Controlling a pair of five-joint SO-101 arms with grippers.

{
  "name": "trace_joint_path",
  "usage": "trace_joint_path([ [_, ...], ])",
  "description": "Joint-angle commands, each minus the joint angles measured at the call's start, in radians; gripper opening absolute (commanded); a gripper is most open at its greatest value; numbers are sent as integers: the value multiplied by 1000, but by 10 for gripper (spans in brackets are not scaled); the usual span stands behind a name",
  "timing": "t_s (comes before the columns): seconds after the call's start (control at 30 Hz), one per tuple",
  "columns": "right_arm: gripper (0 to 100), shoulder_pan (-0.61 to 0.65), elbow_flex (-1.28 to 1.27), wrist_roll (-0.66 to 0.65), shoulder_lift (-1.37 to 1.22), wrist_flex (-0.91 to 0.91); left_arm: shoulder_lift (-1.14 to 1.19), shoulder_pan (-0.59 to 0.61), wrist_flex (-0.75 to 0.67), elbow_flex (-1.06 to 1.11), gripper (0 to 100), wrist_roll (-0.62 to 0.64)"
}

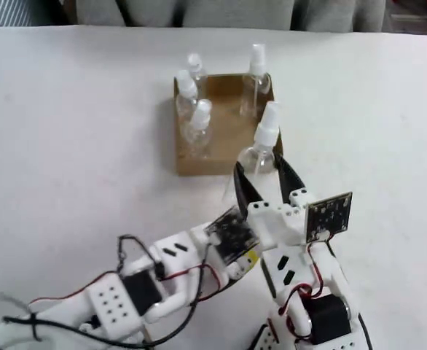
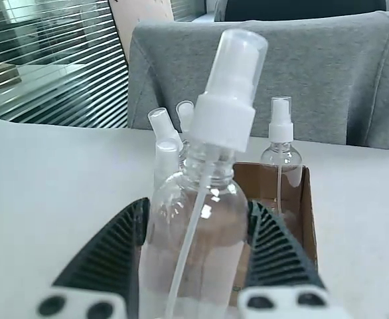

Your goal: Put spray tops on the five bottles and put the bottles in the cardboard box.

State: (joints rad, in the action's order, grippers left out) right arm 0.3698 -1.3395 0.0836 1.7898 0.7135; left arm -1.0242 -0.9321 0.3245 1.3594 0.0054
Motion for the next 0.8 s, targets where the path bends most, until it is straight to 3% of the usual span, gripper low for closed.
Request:
trace_joint_path([
  [0.0, 16, 1, 15, 3, 13, -2, 143, 19, -68, -81, 21, -5],
  [0.33, 16, -19, 15, 2, 13, -1, 145, 22, -86, -77, 21, -5],
  [0.5, 16, -38, 57, 2, 13, 70, 114, 133, -87, -84, 21, -6],
  [0.77, 16, -38, 60, 2, 12, 74, 99, 125, -124, -74, 21, -6],
])
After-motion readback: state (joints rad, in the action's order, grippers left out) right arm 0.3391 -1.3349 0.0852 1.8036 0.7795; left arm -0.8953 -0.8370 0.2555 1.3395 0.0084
